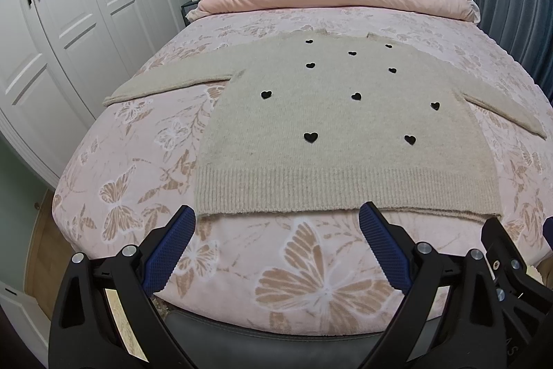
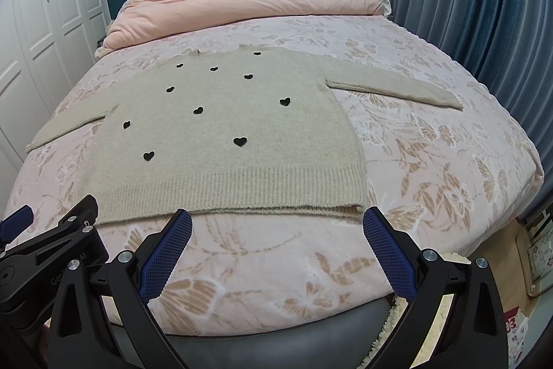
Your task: Fold small clothes
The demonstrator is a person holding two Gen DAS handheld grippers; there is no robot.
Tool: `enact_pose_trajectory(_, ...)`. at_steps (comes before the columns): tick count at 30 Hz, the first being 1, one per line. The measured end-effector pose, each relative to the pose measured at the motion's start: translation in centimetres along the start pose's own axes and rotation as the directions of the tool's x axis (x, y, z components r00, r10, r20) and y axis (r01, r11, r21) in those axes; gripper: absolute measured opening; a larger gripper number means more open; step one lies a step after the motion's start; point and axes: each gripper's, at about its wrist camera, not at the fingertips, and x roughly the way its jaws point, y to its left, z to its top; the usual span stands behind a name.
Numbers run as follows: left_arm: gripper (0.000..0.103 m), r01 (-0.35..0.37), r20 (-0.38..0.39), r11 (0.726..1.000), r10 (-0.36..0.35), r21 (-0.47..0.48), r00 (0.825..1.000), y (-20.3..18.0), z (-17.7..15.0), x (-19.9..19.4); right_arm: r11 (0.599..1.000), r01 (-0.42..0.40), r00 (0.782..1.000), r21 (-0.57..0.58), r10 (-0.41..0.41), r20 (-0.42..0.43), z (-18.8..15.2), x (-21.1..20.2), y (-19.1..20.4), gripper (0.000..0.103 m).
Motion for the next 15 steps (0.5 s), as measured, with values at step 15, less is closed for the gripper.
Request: enact_pose_trajectory(15,0.093,-0.006,-0.008,1.000,0.006,-0.001,1.000,-0.1,-0.2,0.4,1.000,-0.006,1.000,0.002,0.006,-0.011,-0.9,0.4,-0.5,0.098)
